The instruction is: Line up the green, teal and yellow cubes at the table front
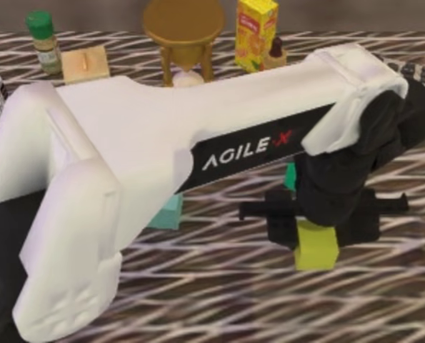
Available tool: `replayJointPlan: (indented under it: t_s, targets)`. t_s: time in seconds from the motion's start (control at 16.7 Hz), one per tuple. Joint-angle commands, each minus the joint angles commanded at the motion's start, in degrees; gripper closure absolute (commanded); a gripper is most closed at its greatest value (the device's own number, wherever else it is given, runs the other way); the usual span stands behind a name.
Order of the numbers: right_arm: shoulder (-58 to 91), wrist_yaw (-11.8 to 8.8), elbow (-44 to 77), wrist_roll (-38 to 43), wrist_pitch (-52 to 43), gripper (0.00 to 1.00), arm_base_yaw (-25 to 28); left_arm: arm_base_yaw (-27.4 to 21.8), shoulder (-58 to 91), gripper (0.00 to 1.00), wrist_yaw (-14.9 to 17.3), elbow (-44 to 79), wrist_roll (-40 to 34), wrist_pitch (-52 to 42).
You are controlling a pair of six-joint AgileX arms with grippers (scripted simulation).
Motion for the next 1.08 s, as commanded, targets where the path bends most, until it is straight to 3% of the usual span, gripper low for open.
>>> replayJointPlan:
  t_s: [0.24,0.6,0.84,1.08]
  targets:
    - [0.0,0.0,0.0,0.0,0.0,0.0,0.0,0.16,0.11,1.0,0.02,-2.27,0.12,2.5]
    - [0.0,0.0,0.0,0.0,0.0,0.0,0.0,-0.11,2.41,1.0,0.04,-11.26,-0.11,13.8]
    - [0.0,0.0,0.0,0.0,0.0,0.0,0.0,-0.15,2.55,1.0,0.02,-11.67,-0.13,14.23]
    - [0.0,0.0,0.0,0.0,0.0,0.0,0.0,-0.15,2.55,0.7,0.02,-11.67,-0.13,14.23]
